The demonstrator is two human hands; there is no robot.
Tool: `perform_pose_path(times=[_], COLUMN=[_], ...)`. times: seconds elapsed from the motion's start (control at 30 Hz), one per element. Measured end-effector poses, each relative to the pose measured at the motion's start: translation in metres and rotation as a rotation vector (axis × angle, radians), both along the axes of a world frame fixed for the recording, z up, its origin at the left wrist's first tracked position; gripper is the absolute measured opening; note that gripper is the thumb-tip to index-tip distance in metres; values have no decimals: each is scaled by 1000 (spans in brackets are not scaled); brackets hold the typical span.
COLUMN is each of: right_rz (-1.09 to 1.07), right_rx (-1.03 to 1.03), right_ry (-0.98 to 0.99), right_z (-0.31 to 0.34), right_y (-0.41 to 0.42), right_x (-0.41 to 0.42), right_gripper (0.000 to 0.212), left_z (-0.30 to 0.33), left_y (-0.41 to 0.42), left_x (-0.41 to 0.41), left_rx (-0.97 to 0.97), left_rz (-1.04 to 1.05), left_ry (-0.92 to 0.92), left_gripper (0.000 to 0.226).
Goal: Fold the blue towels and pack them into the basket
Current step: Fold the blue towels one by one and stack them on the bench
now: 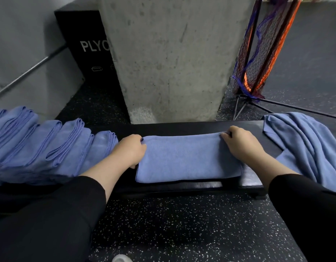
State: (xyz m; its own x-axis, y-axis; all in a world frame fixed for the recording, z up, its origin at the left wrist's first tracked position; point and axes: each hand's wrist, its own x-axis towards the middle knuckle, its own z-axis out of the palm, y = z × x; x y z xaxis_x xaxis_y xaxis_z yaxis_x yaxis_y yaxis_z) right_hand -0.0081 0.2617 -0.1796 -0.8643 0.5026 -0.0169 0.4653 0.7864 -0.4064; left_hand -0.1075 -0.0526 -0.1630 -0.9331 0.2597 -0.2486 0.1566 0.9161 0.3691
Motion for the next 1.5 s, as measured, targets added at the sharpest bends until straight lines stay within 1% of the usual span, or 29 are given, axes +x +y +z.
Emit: perform_pose_path(times=[0.1,0.17,0.23,0.3,0.37,0.43,0.47,0.5,0.57,0.6,0.63,0.83,0.93,1.0,1.07,1.13,1.17,1.23,1.3,1.33,1.43,1.5], right_rz=[-11,-36,-46,8,92,185,222,248,229,215,216,285,367,438,515,578,592,594,574,551,395,281], right_rx=[18,43,110,212,258,241,221,177,73,54,66,134,149,161,152,84,31,-81,-114,-71,179,269], right_ry=[-12,10,81,181,242,283,289,240,-28,-139,-183,-171,-169,-147,-109,-57,-35,-18,-9,20,147,104], right_z=[-10,-13,-9,-2,3,1,-3,-9,-22,-29,-33,-40,-40,-39,-38,-36,-33,-28,-25,-26,-23,-16], right_y=[1,-2,-8,-18,-37,-65,-80,-94,-114,-117,-118,-104,-90,-77,-66,-58,-57,-55,-58,-61,-76,-87], right_x=[-7,-7,-7,-9,-7,-2,3,8,20,26,30,26,15,5,-5,-18,-26,-43,-54,-57,-54,-42], right_gripper=[36,32,42,42,32,24,26,32,52,60,66,74,88,93,91,85,78,55,37,33,30,31], left_z=[-8,-7,-4,-6,-14,-28,-36,-42,-50,-51,-52,-48,-47,-45,-45,-44,-43,-40,-37,-36,-33,-33], left_y=[1,1,4,10,19,24,24,23,19,17,15,15,16,11,6,1,-1,-4,-7,-7,-8,-5], left_x=[-7,-6,-2,5,14,22,25,27,26,25,23,21,18,18,19,21,22,23,24,23,20,18], left_rx=[-81,-132,-175,-133,-64,-70,-96,-134,-190,-198,-197,-203,-207,-209,-206,-201,-198,-183,-166,-156,-138,-140], left_rz=[-15,-19,-57,-174,-364,-512,-552,-577,-596,-593,-586,-517,-451,-424,-423,-422,-420,-412,-400,-390,-363,-359], left_ry=[91,185,293,418,476,410,356,301,238,228,222,200,251,286,295,309,327,361,364,358,346,348], left_gripper=[20,17,36,46,48,52,56,61,72,75,73,65,58,53,51,47,43,35,31,31,28,27])
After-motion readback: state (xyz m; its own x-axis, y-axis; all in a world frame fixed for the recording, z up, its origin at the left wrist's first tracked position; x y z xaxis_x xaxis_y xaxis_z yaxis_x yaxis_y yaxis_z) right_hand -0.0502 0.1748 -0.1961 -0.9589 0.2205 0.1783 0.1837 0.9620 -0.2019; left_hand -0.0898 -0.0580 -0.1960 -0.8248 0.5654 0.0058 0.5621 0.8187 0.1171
